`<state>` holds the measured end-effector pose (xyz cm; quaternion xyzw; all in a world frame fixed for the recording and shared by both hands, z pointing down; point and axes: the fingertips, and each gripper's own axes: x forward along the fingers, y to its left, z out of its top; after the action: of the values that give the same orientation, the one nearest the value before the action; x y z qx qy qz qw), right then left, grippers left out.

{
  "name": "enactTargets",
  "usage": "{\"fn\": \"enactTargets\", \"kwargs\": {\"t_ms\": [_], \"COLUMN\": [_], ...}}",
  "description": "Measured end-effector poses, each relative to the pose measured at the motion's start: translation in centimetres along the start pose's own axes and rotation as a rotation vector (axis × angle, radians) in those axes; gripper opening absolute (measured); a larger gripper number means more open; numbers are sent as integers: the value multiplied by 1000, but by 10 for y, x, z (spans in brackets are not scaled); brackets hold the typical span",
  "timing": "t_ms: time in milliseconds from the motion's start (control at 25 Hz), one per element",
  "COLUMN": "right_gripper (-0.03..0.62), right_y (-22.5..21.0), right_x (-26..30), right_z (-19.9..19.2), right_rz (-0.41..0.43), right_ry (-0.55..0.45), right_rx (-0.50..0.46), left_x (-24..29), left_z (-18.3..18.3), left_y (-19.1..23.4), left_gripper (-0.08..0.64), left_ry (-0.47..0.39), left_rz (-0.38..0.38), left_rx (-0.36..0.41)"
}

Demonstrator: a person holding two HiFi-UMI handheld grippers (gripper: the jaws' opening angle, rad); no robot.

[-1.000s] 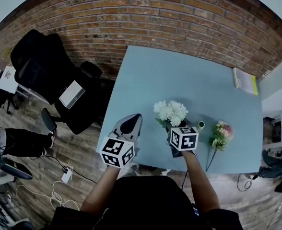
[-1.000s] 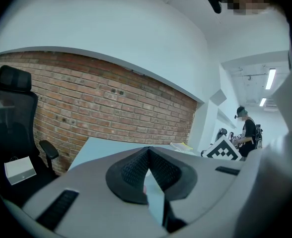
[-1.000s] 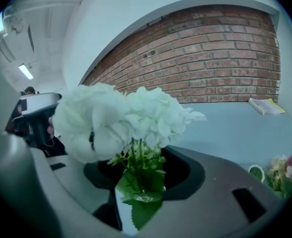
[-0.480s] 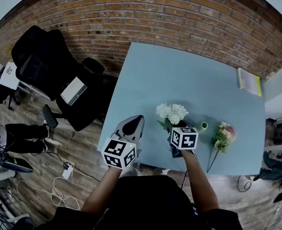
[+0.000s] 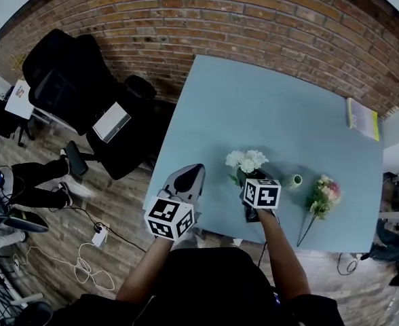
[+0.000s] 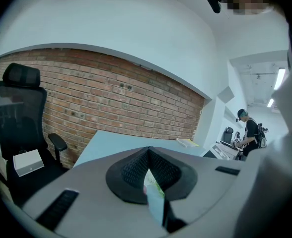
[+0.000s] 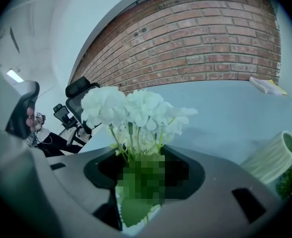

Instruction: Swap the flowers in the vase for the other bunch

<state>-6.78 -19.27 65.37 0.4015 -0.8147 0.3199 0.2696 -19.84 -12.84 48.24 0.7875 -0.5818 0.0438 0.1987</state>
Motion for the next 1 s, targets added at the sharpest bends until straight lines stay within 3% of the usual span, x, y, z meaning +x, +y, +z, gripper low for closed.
{"fn": "enactTargets", "kwargs": {"t_ms": [840, 1000], "right_gripper": [217, 245], "right_y": [-8, -8], "right_x": [24, 26], "right_z": [-28, -29], "right_rz": [-22, -20], "right_ry": [92, 96], "right_rx": [30, 30], "left_x": [1, 0], "left_z": [-9, -10], "left_y": [13, 15], "left_gripper": [5, 5], "left_ry": [30, 29], "left_rz": [25, 27], "left_rx": [-20, -22]}}
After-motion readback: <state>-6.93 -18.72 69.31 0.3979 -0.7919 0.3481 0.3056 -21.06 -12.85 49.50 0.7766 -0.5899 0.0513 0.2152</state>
